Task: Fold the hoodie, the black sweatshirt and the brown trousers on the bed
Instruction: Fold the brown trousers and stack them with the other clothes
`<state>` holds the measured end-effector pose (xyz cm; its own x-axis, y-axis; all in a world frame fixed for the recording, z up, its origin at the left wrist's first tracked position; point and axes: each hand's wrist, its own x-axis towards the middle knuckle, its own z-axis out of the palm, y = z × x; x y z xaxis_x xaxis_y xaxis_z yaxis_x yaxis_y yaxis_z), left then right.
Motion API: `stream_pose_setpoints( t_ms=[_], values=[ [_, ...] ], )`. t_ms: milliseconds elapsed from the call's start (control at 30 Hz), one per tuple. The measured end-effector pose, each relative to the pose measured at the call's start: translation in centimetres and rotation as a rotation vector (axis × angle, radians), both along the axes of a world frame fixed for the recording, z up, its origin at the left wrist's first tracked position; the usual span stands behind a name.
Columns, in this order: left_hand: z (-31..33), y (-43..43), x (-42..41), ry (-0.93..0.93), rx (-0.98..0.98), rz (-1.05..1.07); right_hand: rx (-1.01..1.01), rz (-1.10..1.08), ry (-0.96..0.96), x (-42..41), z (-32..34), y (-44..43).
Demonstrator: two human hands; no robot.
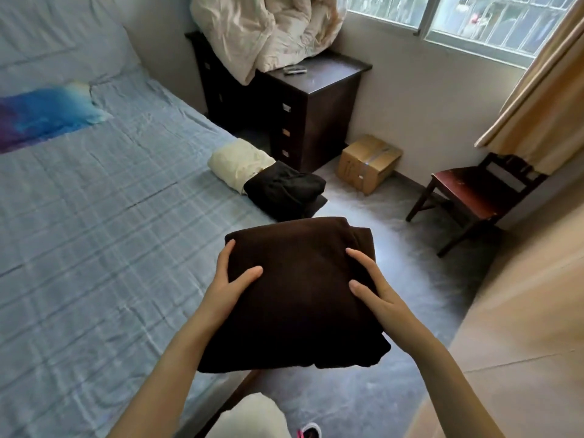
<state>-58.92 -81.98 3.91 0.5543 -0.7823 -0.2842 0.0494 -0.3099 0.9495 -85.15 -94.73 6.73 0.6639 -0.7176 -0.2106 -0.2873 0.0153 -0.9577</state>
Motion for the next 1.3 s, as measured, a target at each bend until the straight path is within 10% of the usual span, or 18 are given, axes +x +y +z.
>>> stream_pose_setpoints(
  t_ms=[700,1300],
  values=[
    [-3.3,-35.5,3.3,0.041,0.007,0.052,0.006,-0.060,0.054,3.9,-4.1,-35.9],
    [-9.5,-46.5,-5.5,0.276,0.147,0.787,0.164,0.667,0.205,11.7,-11.3,-61.3]
  ],
)
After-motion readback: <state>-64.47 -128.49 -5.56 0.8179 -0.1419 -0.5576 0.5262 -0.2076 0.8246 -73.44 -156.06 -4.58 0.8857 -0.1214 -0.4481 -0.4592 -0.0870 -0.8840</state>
